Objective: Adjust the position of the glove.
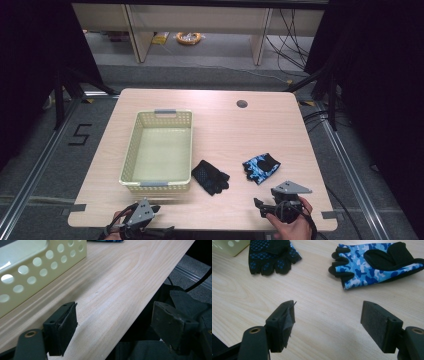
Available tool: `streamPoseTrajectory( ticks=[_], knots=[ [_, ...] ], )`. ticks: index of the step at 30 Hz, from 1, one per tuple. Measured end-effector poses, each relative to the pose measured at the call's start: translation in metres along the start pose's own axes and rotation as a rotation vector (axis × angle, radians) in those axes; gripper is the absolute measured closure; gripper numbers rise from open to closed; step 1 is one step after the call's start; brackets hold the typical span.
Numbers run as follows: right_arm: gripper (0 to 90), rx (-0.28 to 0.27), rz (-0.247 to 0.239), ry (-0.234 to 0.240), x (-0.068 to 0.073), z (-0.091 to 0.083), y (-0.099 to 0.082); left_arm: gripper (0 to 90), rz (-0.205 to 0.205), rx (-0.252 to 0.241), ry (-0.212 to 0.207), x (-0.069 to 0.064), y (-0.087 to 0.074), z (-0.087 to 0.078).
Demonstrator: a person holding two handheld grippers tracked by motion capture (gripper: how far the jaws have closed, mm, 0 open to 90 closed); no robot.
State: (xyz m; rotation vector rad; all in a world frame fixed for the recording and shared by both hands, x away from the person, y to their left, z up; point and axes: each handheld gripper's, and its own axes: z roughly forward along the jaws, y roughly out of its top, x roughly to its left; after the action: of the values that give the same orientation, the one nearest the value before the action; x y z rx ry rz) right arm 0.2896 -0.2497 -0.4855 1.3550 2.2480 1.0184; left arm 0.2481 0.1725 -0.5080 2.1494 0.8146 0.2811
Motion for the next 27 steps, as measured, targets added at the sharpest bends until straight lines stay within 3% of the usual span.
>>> streamPoseTrajectory(
  ticks=[2,4,5,6,7,10,12,13,17,21,22,23,25,26,27],
  knots=[
    [28.3,0.002,0.018,0.011,0.001,0.0,0.0,20.0,0.002,0.001,0.0,0.0,0.0,0.0],
    [28.3,-0.013,-0.006,0.004,-0.001,0.0,0.0,20.0,0.023,-0.001,-0.003,0.001,0.001,0.0],
    [28.3,0.005,0.03,-0.015,0.001,-0.002,0.001,20.0,-0.012,-0.007,-0.007,-0.001,0.0,0.001],
    [28.4,-0.014,0.007,-0.022,-0.001,-0.002,0.001,19.9,-0.011,-0.005,-0.005,-0.001,0.0,0.001],
    [28.9,-0.028,0.026,-0.006,0.0,-0.001,0.002,20.0,-0.013,-0.004,-0.006,0.0,0.0,0.001],
    [30.0,-0.038,0.022,-0.011,0.0,-0.001,0.004,19.9,-0.012,-0.004,-0.006,0.0,0.0,0.001],
    [30.7,-0.047,0.007,-0.016,0.001,-0.001,0.006,20.0,-0.011,-0.004,-0.005,0.0,0.0,0.001],
    [31.3,-0.048,-0.001,-0.015,0.002,0.0,0.007,20.0,0.013,-0.004,-0.006,0.001,0.001,0.001],
    [31.3,-0.067,-0.015,-0.019,0.004,0.005,0.016,20.0,-0.012,-0.001,-0.009,0.0,0.0,0.001],
    [32.7,-0.086,-0.022,0.011,0.01,0.012,0.024,20.0,0.025,0.005,0.002,0.002,0.0,0.001],
    [32.9,-0.089,-0.037,0.019,0.013,0.017,0.029,20.0,-0.003,-0.013,-0.003,0.0,0.0,0.002],
    [32.9,-0.089,-0.037,0.019,0.013,0.017,0.029,20.0,0.024,0.008,0.002,0.002,0.0,0.001],
    [33.0,-0.102,-0.056,0.024,0.015,0.023,0.035,20.0,0.029,0.005,0.009,0.002,0.0,0.001],
    [33.3,-0.096,-0.036,0.019,0.018,0.024,0.036,20.0,0.008,-0.007,0.005,0.0,0.0,0.001],
    [33.9,-0.099,-0.057,0.024,0.017,0.026,0.039,20.0,0.024,0.001,0.011,0.002,0.0,0.001]
  ],
)
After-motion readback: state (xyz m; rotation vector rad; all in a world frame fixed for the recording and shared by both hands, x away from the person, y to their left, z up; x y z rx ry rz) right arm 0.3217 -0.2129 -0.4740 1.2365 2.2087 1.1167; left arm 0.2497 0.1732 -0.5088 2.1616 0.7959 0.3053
